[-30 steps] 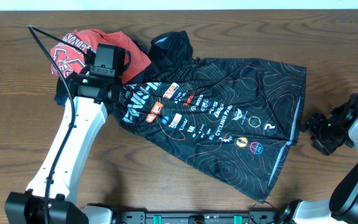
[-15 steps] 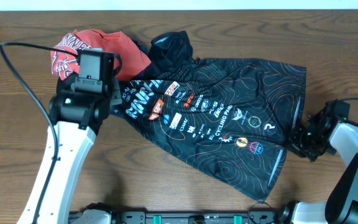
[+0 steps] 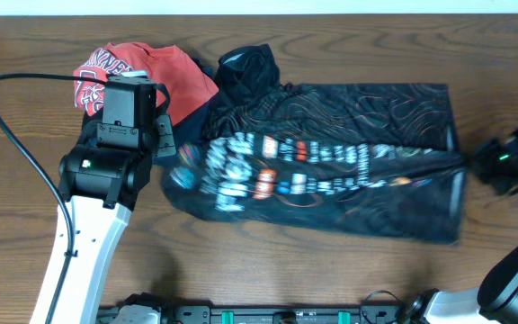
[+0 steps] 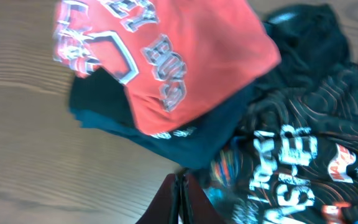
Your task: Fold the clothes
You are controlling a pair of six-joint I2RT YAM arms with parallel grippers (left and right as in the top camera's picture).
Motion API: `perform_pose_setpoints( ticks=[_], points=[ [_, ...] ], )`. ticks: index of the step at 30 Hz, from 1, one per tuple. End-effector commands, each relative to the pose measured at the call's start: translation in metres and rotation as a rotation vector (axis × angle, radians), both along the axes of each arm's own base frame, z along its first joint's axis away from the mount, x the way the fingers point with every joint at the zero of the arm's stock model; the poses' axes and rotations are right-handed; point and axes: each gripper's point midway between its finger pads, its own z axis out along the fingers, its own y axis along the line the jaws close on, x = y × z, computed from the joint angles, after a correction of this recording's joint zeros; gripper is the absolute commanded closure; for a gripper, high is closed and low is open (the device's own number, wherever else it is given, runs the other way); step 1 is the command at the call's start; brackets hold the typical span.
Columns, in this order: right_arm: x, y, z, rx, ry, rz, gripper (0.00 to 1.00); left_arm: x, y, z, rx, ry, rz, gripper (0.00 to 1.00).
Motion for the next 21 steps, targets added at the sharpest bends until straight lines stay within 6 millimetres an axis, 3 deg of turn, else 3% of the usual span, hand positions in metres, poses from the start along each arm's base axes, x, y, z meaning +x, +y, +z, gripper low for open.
perform_pose_setpoints(
  ticks=[1,2,4,6,7,15,19,21],
  points=[
    [0.005,-0.027,0.027,-0.03,-0.043,-0.065,0.99,-0.003,-0.027,-0.006,-0.099,0.05,-0.121,0.93],
    [0.003,-0.03,0.03,-0.03,-0.039,-0.074,0.92,-0.007,-0.032,-0.013,-0.119,0.084,-0.141,0.9],
    [-0.003,-0.032,0.032,-0.021,-0.015,-0.087,0.56,-0.015,-0.04,-0.027,-0.156,0.158,-0.167,0.85],
    [-0.014,-0.032,0.028,-0.018,0.033,-0.095,0.42,-0.024,-0.048,-0.042,-0.182,0.236,-0.19,0.83],
    [-0.019,-0.03,0.026,-0.013,0.057,-0.096,0.4,-0.029,-0.052,-0.05,-0.191,0.277,-0.203,0.79],
    [-0.046,-0.01,0.016,0.054,0.179,-0.067,0.35,-0.087,-0.112,-0.116,-0.25,0.617,-0.385,0.77],
    [-0.052,-0.004,0.015,0.064,0.201,-0.031,0.34,-0.131,-0.128,-0.153,-0.2,0.779,-0.407,0.61],
    [-0.052,-0.003,0.015,0.066,0.204,-0.031,0.34,-0.149,-0.13,-0.167,-0.175,0.833,-0.416,0.59]
  ],
)
